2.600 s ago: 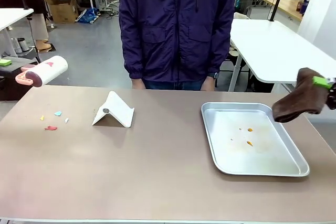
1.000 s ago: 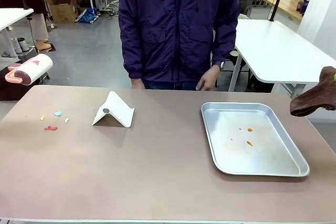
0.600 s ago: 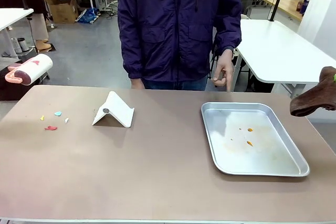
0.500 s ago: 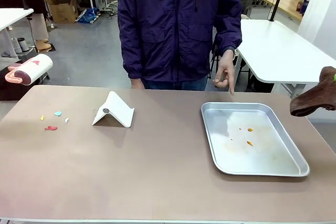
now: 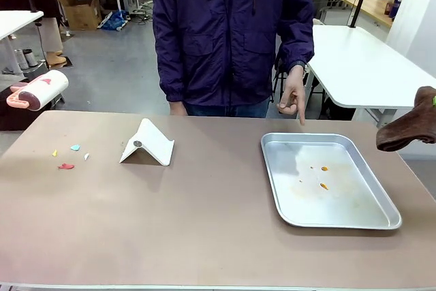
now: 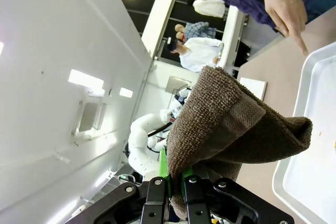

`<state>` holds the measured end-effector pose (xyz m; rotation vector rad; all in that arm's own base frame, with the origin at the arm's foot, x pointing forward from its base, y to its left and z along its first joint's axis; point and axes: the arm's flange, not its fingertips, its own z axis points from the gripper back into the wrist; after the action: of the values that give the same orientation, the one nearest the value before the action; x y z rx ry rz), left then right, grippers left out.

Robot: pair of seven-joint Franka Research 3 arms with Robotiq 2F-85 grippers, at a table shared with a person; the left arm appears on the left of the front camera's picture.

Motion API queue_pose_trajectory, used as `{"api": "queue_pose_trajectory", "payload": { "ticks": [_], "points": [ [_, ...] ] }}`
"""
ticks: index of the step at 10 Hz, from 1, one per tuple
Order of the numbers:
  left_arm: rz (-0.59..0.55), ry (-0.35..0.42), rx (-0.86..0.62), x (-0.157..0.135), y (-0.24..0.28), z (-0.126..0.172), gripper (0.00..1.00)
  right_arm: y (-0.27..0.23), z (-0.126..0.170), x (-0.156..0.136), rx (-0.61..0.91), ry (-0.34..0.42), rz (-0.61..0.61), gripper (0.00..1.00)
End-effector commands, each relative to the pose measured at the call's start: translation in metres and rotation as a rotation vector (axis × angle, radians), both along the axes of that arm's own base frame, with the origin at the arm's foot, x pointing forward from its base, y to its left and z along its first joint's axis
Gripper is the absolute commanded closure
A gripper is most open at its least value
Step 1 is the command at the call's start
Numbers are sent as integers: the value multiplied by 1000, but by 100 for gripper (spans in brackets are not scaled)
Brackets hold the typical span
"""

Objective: Clean the surface of the table.
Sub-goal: If a person points to the right, clean the right side of the table with your right hand, and if they point to the left, clean the left side with your left hand.

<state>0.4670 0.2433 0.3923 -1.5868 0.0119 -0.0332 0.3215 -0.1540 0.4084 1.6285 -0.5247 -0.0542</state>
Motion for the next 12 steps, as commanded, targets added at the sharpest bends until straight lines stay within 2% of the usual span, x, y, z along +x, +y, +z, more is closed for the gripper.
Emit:
{"api": "queue_pose_trajectory", "payload": {
  "ticks": [1, 4, 5, 6, 8, 9, 12],
  "points": [
    [-7, -5, -4, -6, -1, 4, 78, 2, 5, -3, 3, 4, 3, 90],
    [-7, -5, -4, -6, -1, 4, 78, 0, 0, 0, 0, 0, 0, 90],
    [-7, -5, -4, -6, -1, 4, 78, 15, 2, 5, -102, -9, 72, 90],
    [-7, -5, -4, -6, -1, 4, 78, 34, 4, 14, -265, -2, 107, 90],
    [-7, -5, -4, -6, -1, 4, 78, 71, 8, 38, -639, 1, 86, 90],
    [-7, -5, -4, -6, -1, 4, 78, 86, 12, 48, -757, 8, 119, 90],
    [-7, -5, -4, -6, -1, 4, 78, 119, 31, 75, -1072, 55, 84, 90]
  ]
}}
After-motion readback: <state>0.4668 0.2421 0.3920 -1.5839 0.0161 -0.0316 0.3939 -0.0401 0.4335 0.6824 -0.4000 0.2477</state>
